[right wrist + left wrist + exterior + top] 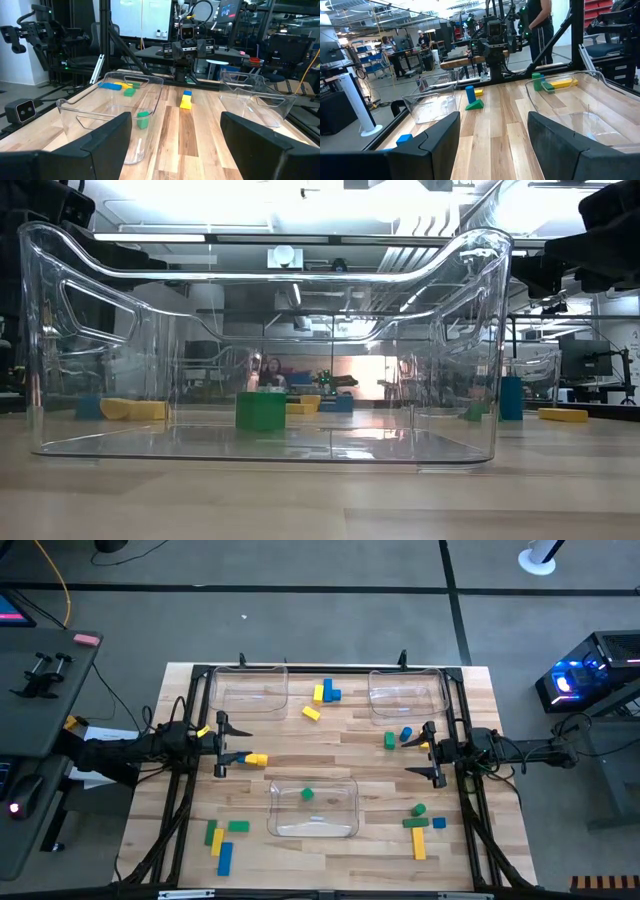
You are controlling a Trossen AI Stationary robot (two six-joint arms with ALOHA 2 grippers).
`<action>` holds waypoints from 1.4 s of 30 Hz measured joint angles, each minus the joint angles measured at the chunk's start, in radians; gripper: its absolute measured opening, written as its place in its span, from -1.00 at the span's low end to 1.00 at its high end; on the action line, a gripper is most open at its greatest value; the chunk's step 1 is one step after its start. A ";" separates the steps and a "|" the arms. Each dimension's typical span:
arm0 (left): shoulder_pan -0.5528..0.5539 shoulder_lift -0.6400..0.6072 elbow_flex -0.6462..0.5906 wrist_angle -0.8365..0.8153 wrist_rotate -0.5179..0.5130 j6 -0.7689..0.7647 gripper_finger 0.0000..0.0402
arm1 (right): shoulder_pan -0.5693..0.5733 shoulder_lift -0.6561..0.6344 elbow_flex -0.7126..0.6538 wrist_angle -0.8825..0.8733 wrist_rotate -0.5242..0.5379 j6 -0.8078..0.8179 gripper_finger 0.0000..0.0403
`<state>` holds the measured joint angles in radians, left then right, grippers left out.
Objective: Sort blocks
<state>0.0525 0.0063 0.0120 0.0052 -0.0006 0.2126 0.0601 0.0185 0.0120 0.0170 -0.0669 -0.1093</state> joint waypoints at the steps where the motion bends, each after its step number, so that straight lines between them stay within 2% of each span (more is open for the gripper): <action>1: 0.000 0.000 0.000 0.000 0.000 0.000 0.10 | 0.000 0.000 0.000 0.000 0.000 0.000 0.50; 12: 0.000 0.000 0.000 0.000 0.000 0.000 0.10 | 0.000 0.001 -0.002 0.031 0.000 -0.003 0.50; 14: 0.000 0.000 0.000 0.000 0.000 0.000 0.10 | 0.000 0.003 -0.002 0.182 -0.004 0.078 0.50; 16: 0.000 0.000 0.000 0.000 0.000 0.000 0.10 | 0.000 0.006 -0.002 0.429 0.008 0.251 0.50; 19: 0.000 0.000 0.000 0.000 0.000 0.000 0.10 | -0.001 0.018 -0.002 0.848 0.146 0.470 0.50; 22: 0.000 0.000 0.000 0.000 0.000 0.000 0.10 | -0.001 0.027 0.001 1.095 0.280 0.516 0.50; 24: 0.000 0.000 0.000 0.001 0.000 0.000 0.10 | -0.002 0.041 0.033 1.060 0.256 0.561 0.50; 28: 0.000 0.000 0.000 0.000 0.000 0.000 0.10 | 0.007 0.149 0.188 0.639 -0.102 0.734 0.50; 30: 0.000 0.000 0.000 0.000 0.000 0.000 0.10 | 0.027 0.245 0.271 0.466 -0.163 0.784 0.50; 32: 0.000 0.000 0.000 0.000 0.000 0.000 0.10 | 0.057 0.347 0.350 0.374 -0.167 0.792 0.50; 35: 0.000 0.000 0.000 0.000 0.000 0.000 0.10 | 0.097 0.498 0.437 0.339 -0.140 0.862 0.50; 39: 0.000 0.000 0.000 0.000 0.000 0.000 0.10 | 0.136 0.677 0.523 0.338 -0.005 1.049 0.50; 42: 0.000 0.000 0.000 0.000 0.000 0.000 0.10 | 0.152 0.797 0.562 0.338 0.033 1.083 0.50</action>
<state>0.0527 0.0063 0.0124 0.0055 -0.0008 0.2123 0.2121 0.8159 0.5743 0.3553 -0.0343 0.9735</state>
